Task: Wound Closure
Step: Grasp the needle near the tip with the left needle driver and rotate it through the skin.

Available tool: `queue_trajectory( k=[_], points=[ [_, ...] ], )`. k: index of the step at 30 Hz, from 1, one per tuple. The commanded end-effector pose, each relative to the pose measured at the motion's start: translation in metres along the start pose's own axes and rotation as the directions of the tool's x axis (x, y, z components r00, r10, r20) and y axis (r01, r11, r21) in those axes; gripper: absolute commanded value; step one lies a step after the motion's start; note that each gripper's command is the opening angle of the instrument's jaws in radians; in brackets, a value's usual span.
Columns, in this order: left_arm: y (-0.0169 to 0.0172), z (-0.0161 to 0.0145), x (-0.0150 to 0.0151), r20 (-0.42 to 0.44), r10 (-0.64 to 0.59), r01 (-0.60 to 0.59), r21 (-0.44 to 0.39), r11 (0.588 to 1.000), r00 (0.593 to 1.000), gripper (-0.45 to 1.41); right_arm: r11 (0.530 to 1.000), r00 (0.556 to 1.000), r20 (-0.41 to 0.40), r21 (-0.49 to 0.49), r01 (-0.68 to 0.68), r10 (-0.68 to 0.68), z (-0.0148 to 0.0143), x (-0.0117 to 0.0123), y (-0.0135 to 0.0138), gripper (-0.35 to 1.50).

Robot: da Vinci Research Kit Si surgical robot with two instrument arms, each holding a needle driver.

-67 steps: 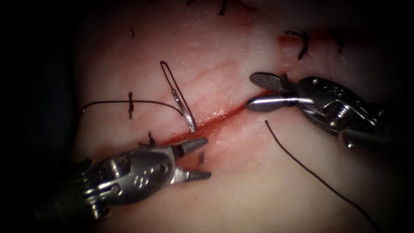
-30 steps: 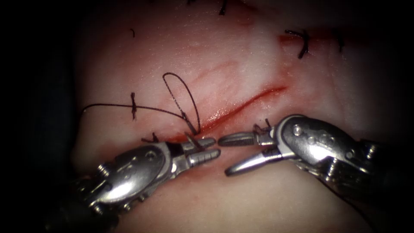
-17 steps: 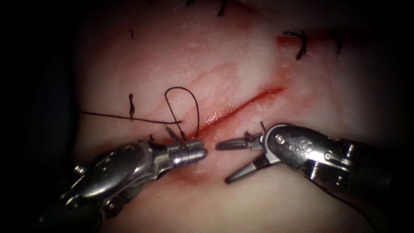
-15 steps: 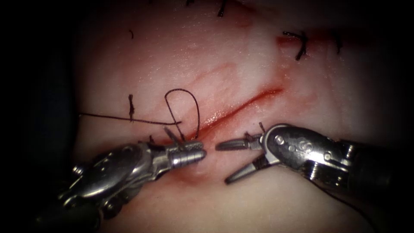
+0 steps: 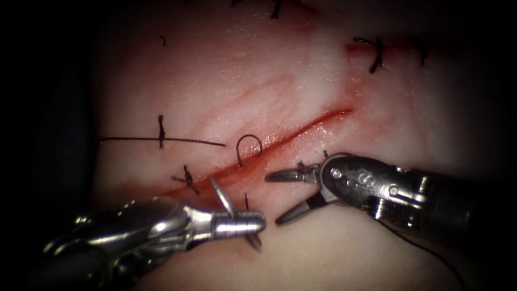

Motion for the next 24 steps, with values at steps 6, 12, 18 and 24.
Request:
queue_trajectory(
  k=[6, 12, 18, 24],
  points=[
    [0.0029, 0.0011, 0.0009, 0.030, -0.044, 0.046, -0.069, 0.997, 0.999, -0.35, 1.000, 0.999, 0.045, -0.027, 0.005, -0.004, 0.0010, -0.0012, 0.0014, 0.57],
    [0.0097, 0.0009, 0.0032, 0.025, 0.189, -0.182, -0.168, 0.969, 0.982, -0.35, 0.999, 0.998, 0.066, -0.032, -0.002, 0.004, 0.0016, -0.0022, 0.0015, 0.57],
    [0.0129, 0.0007, 0.0032, 0.034, 0.415, -0.398, -0.225, 0.889, 0.909, -0.35, 0.999, 0.997, 0.072, -0.028, -0.027, 0.029, 0.0021, -0.0026, 0.0013, 0.61],
    [0.0167, 0.0003, 0.0028, 0.079, 0.596, -0.551, -0.303, 0.778, 0.799, -0.35, 0.998, 0.994, 0.086, -0.007, -0.062, 0.062, 0.0020, -0.0031, 0.0008, 0.62]
  ],
)
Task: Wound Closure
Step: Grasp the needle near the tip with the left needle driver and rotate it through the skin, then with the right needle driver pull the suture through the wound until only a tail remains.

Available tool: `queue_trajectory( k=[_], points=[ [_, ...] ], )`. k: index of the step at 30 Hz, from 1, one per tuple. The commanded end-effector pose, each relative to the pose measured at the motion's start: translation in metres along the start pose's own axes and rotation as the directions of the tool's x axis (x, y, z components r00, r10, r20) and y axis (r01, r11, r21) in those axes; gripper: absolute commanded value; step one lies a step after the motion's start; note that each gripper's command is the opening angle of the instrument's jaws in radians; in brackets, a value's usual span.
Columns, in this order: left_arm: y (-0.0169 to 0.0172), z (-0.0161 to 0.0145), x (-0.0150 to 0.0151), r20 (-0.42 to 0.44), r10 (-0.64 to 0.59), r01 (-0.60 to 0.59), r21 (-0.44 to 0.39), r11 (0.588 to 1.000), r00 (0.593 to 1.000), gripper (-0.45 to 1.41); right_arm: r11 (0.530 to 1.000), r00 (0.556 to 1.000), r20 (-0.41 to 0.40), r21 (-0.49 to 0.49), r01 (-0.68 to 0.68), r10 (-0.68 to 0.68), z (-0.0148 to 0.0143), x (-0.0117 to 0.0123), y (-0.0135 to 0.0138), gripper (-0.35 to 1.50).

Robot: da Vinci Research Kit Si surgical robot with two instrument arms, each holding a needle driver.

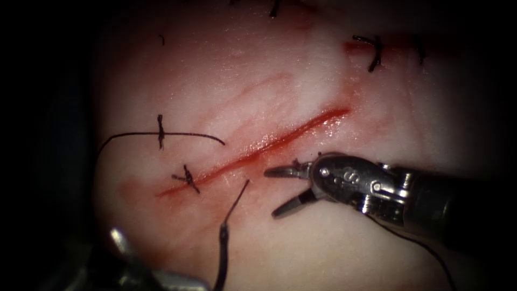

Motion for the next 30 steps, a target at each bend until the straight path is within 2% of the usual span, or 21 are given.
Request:
queue_trajectory(
  k=[1, 2, 4, 9, 13, 15, 20, 30],
  points=[
    [-0.0008, 0.0003, 0.0000, 0.000, -0.002, 0.002, 0.001, 1.000, 1.000, -0.35, 1.000, 1.000, -0.010, 0.001, 0.001, -0.001, 0.0003, 0.0005, 0.0004, 0.62],
    [-0.0004, 0.0001, 0.0003, 0.002, 0.020, -0.020, -0.001, 1.000, 1.000, -0.35, 1.000, 1.000, -0.026, 0.003, -0.004, 0.004, -0.0001, 0.0009, 0.0005, 0.62],
    [0.0006, -0.0013, 0.0015, 0.026, 0.107, -0.108, 0.028, 0.994, 0.994, -0.35, 0.999, 0.993, -0.107, -0.022, -0.047, 0.045, -0.0021, 0.0041, 0.0008, 0.59],
    [0.0019, -0.0032, 0.0026, 0.076, 0.210, -0.215, 0.065, 0.974, 0.975, -0.35, 0.997, 0.988, -0.152, -0.065, -0.049, 0.039, -0.0032, 0.0073, 0.0013, 0.52],
    [0.0024, -0.0033, 0.0027, 0.090, 0.237, -0.243, 0.067, 0.968, 0.967, -0.35, 0.995, 0.987, -0.160, -0.084, -0.047, 0.033, -0.0034, 0.0090, 0.0016, 0.47],
    [0.0025, -0.0029, 0.0026, 0.091, 0.238, -0.245, 0.071, 0.967, 0.967, -0.35, 0.995, 0.987, -0.159, -0.088, -0.040, 0.025, -0.0025, 0.0097, 0.0015, 0.41],
    [0.0025, -0.0024, 0.0023, 0.094, 0.247, -0.254, 0.063, 0.965, 0.964, -0.35, 0.997, 0.987, -0.157, -0.067, -0.029, 0.018, -0.0004, 0.0099, 0.0011, 0.25],
    [0.0018, -0.0024, 0.0016, 0.104, 0.252, -0.259, 0.062, 0.964, 0.962, -0.35, 0.999, 0.987, -0.159, -0.045, -0.012, 0.004, 0.0004, 0.0094, 0.0003, -0.10]
  ],
)
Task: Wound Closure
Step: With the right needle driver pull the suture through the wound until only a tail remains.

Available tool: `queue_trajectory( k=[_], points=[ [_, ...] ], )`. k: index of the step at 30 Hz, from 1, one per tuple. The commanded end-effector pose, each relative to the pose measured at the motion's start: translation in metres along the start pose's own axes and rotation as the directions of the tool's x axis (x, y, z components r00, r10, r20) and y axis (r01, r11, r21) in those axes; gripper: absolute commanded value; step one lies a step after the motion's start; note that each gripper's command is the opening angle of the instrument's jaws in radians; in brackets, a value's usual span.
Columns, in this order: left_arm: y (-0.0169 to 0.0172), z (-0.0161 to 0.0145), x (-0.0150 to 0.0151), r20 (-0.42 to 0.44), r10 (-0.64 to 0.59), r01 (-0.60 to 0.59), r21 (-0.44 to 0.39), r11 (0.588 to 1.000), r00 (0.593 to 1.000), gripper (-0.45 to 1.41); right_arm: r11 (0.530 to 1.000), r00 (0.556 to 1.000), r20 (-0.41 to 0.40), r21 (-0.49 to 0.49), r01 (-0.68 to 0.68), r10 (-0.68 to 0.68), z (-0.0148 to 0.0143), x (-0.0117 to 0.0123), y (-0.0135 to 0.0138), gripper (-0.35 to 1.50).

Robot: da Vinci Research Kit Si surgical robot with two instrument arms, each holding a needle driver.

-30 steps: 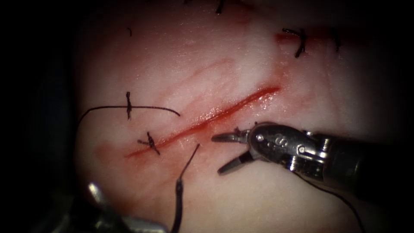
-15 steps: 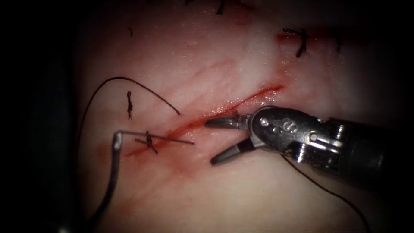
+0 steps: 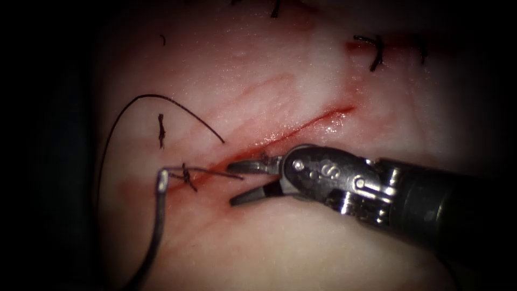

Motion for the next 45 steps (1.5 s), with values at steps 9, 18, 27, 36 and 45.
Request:
queue_trajectory(
  k=[9, 18, 27, 36, 45],
  points=[
    [-0.0003, 0.0004, 0.0000, 0.005, 0.003, -0.003, 0.000, 1.000, 1.000, -0.35, 0.999, 0.999, 0.040, -0.033, 0.014, -0.012, 0.0010, -0.0019, 0.0013, -0.30],
    [-0.0008, -0.0002, -0.0004, 0.007, 0.015, -0.015, 0.005, 1.000, 1.000, -0.35, 1.000, 0.997, 0.078, 0.007, 0.018, -0.018, 0.0003, -0.0017, 0.0003, -0.35],
    [-0.0037, -0.0026, -0.0062, 0.141, -0.021, 0.005, 0.111, 0.994, 0.990, -0.35, 0.972, 0.994, 0.106, 0.234, -0.021, -0.003, -0.0010, 0.0007, -0.0080, -0.35],
    [-0.0042, -0.0048, -0.0080, 0.196, -0.120, 0.085, 0.180, 0.980, 0.973, -0.35, 0.902, 0.999, 0.034, 0.432, -0.012, -0.002, 0.0021, 0.0060, -0.0141, -0.35],
    [-0.0053, -0.0117, -0.0064, 0.190, -0.164, 0.079, 0.391, 0.917, 0.968, -0.35, 0.996, 0.998, -0.002, 0.053, 0.071, -0.071, -0.0003, 0.0052, -0.0075, 1.32]
  ],
)
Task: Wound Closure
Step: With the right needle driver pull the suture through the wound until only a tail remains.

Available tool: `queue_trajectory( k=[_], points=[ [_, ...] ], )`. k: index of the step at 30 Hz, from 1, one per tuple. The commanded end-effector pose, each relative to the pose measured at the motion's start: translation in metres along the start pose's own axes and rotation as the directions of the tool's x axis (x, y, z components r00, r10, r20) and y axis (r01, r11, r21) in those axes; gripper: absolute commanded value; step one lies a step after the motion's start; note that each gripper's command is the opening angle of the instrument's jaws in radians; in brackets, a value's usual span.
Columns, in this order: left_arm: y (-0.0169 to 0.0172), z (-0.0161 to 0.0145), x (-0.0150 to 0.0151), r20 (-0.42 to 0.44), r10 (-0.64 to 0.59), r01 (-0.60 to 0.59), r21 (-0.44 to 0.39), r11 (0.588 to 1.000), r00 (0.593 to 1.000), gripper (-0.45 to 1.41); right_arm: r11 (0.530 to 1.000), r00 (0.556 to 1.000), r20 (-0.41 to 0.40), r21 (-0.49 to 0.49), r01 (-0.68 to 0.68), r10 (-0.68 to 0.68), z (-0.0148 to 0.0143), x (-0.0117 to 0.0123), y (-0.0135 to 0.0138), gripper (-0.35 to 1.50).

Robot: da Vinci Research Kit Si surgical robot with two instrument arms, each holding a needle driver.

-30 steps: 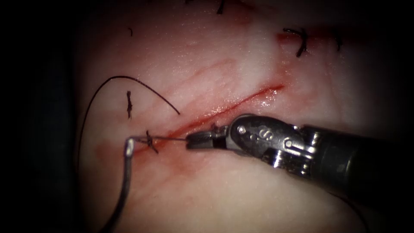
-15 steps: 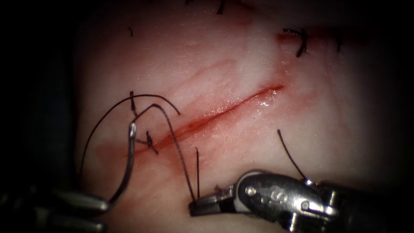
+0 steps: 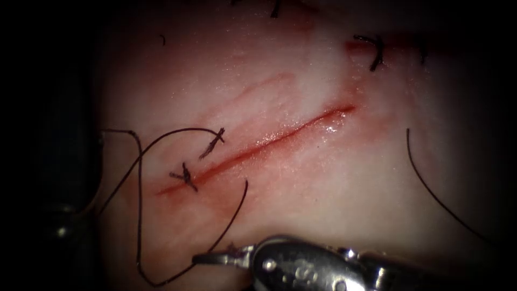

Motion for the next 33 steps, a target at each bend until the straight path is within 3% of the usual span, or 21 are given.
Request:
queue_trajectory(
  k=[1, 7, 12, 17, 20, 21, 22, 26, 31, 33],
  points=[
    [-0.0014, -0.0003, -0.0001, 0.006, 0.003, -0.004, 0.055, 0.998, 1.000, -0.35, 0.998, 1.000, 0.009, -0.054, 0.019, -0.019, -0.0017, -0.0005, 0.0021, 1.32],
    [-0.0032, -0.0020, -0.0013, 0.063, -0.008, -0.004, 0.193, 0.981, 0.998, -0.35, 0.987, 0.996, 0.029, -0.134, 0.089, -0.086, -0.0036, -0.0019, 0.0049, 1.25],
    [-0.0030, -0.0013, -0.0016, 0.074, -0.012, -0.002, 0.181, 0.984, 0.997, -0.35, 0.979, 0.992, 0.048, -0.160, 0.126, -0.120, -0.0017, -0.0045, 0.0073, 1.21],
    [-0.0029, -0.0009, -0.0016, 0.074, -0.012, -0.001, 0.174, 0.985, 0.997, -0.35, 0.980, 0.987, 0.050, -0.123, 0.157, -0.151, 0.0002, -0.0054, 0.0074, 1.08],
    [-0.0028, -0.0009, -0.0016, 0.075, -0.012, -0.001, 0.172, 0.985, 0.997, -0.35, 0.979, 0.979, 0.091, -0.078, 0.188, -0.181, 0.0012, -0.0063, 0.0070, 0.81],
    [-0.0028, -0.0009, -0.0016, 0.075, -0.012, -0.001, 0.172, 0.985, 0.997, -0.35, 0.979, 0.979, 0.091, -0.078, 0.188, -0.181, 0.0012, -0.0063, 0.0070, 0.81],
    [-0.0028, -0.0009, -0.0016, 0.075, -0.012, -0.001, 0.172, 0.985, 0.997, -0.35, 0.976, 0.975, 0.088, -0.060, 0.209, -0.204, 0.0014, -0.0067, 0.0069, 0.46],
    [-0.0028, -0.0007, -0.0016, 0.075, -0.012, -0.001, 0.167, 0.986, 0.997, -0.35, 0.964, 0.958, 0.127, -0.032, 0.264, -0.258, 0.0016, -0.0068, 0.0073, -0.32],
    [-0.0027, -0.0005, -0.0016, 0.075, -0.012, 0.000, 0.160, 0.987, 0.997, -0.35, 0.941, 0.914, 0.228, 0.039, 0.335, -0.335, 0.0016, -0.0065, 0.0083, -0.35],
    [-0.0026, -0.0006, -0.0016, 0.075, -0.012, 0.000, 0.160, 0.987, 0.997, -0.35, 0.933, 0.895, 0.278, 0.018, 0.359, -0.350, 0.0012, -0.0063, 0.0084, -0.35]
  ],
)
